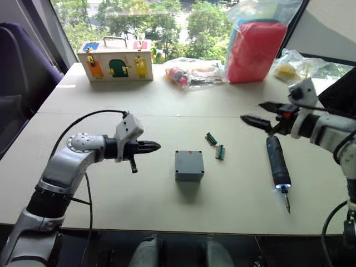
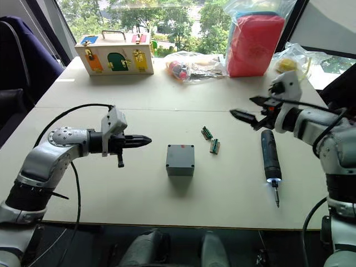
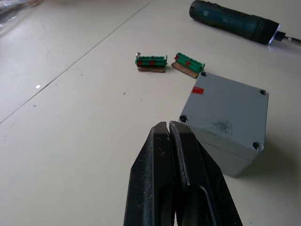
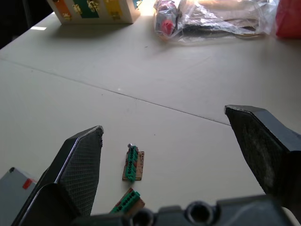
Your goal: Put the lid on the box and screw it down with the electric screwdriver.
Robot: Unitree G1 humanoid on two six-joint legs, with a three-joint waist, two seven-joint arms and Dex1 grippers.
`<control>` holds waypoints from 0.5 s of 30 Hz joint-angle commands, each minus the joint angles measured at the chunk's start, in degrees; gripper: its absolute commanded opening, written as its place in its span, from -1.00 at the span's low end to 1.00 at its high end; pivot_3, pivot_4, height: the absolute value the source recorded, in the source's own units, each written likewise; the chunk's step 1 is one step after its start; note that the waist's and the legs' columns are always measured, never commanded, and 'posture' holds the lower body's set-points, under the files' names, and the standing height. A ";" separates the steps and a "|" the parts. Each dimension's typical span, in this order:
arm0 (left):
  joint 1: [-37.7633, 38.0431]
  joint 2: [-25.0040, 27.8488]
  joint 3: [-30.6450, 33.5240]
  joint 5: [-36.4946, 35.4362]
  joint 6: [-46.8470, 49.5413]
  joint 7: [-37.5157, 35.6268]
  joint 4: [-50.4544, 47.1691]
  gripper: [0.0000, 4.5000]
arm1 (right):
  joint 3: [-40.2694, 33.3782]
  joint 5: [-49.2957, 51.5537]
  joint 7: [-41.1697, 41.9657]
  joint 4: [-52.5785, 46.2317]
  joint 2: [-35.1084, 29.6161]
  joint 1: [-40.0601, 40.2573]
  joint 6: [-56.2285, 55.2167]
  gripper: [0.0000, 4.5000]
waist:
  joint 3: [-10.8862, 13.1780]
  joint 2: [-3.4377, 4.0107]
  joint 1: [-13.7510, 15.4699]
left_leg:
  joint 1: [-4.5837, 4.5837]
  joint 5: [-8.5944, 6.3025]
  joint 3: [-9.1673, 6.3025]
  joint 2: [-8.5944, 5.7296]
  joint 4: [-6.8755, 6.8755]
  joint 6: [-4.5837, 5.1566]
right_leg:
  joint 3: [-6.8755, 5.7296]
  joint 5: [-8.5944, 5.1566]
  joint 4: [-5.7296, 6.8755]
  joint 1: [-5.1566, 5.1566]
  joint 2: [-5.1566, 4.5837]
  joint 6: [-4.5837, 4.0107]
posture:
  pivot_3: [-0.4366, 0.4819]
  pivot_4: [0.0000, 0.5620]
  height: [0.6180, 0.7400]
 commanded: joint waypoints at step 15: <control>-1.88 -6.97 -7.68 7.59 -6.36 -0.14 5.73 -1.00 | 13.79 -7.75 5.81 -15.98 5.78 11.80 -5.35 0.98 | 0.32 0.02 0.33 | -0.18 0.03 -0.12 -0.09 0.25 -0.07 | 0.00 0.14 0.15 -0.15 -0.12 0.09 | -0.05 -0.47 1.00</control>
